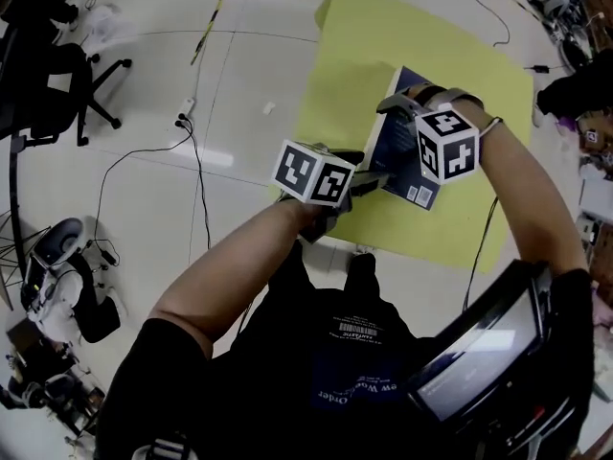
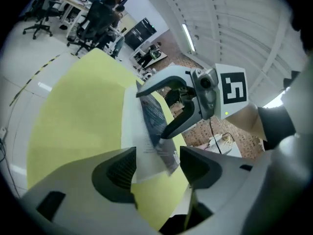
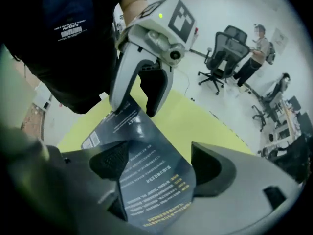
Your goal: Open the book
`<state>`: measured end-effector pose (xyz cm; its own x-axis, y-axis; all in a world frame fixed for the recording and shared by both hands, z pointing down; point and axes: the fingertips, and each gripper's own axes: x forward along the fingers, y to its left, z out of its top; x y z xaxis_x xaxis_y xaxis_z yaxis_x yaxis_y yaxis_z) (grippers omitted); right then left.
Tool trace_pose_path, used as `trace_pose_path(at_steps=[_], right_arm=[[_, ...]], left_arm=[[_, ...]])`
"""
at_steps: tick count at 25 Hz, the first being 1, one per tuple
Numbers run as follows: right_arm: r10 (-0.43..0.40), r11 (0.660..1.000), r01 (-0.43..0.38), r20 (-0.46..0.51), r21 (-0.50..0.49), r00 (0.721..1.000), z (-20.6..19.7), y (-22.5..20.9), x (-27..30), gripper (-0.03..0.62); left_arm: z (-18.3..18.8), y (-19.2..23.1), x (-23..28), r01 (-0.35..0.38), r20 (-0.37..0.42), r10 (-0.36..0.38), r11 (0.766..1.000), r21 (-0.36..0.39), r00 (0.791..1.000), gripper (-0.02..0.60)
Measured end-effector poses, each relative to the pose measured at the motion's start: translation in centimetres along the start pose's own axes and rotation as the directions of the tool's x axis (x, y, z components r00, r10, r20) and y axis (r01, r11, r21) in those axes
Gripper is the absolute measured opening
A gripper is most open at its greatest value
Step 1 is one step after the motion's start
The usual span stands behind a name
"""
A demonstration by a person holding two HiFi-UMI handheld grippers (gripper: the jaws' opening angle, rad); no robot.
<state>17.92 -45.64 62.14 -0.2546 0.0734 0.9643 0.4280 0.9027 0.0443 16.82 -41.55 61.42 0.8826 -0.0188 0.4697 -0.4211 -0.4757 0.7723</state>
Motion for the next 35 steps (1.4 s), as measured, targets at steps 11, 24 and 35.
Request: trace_pose_path(at_steps=[11, 24, 35], right_arm=[[0.204, 0.97, -0.228, -0.22, -0.087, 0.954, -1.6, 0.3, 3.2, 0.37], [0.157, 0.98, -0.173, -0.151, -0.097, 0.976, -0.7, -0.2, 2.8, -0.017], [0.259, 0.955, -0.286, -0.243, -0.083, 0.935, -0.7, 0.1, 0.9, 0.303]], left_arm=[[-0.2, 0.4, 0.0, 0.002, -0.052, -0.004, 0.999, -0.043, 0.999, 0.264], [-1.4, 2.4, 0.7, -0.031, -0.083, 0.024, 0.996, -0.086, 0.996, 0.264], [-1.3, 2.1, 0.3, -0.019, -0.101, 0.011, 0.997, -0.076, 0.995, 0.264]])
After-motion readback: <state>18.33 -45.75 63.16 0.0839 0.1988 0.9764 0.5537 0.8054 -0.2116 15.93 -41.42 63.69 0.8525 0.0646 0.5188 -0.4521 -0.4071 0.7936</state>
